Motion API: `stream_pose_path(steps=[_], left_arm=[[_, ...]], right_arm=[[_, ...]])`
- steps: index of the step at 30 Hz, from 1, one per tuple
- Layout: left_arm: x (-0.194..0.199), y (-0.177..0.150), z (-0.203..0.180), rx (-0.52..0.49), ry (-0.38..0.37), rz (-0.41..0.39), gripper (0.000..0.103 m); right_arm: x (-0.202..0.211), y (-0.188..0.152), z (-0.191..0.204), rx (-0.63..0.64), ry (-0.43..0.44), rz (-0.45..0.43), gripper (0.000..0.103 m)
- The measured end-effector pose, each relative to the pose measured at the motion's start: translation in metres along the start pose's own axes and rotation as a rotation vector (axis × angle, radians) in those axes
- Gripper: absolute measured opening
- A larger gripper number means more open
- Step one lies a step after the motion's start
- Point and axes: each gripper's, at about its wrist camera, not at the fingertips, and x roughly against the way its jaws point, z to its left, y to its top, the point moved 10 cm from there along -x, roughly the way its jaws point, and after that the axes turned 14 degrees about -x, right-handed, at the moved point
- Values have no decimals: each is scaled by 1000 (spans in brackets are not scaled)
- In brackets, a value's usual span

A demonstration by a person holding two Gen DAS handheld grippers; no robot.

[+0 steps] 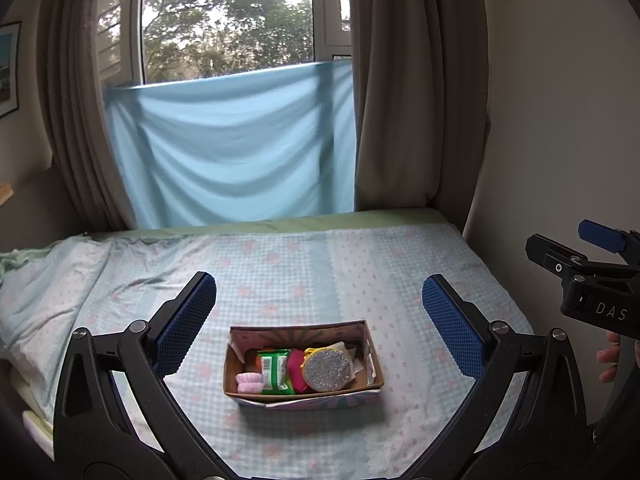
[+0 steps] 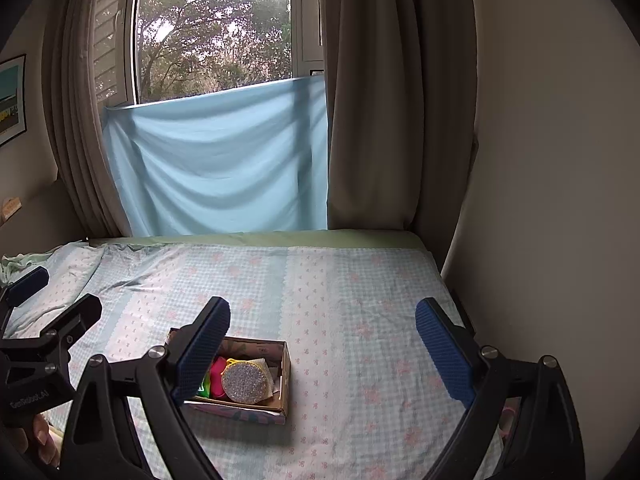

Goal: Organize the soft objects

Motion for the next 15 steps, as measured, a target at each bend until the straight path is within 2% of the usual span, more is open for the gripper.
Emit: stream_pose_path(steps=[10, 15], left_arm=[[-4, -4, 8, 7, 8, 9, 103], [-4, -4, 18, 2, 65, 4, 103]], right_arm=[[-2, -2, 4, 1, -6, 9, 92], [-2, -1, 5, 1, -7, 9, 92]])
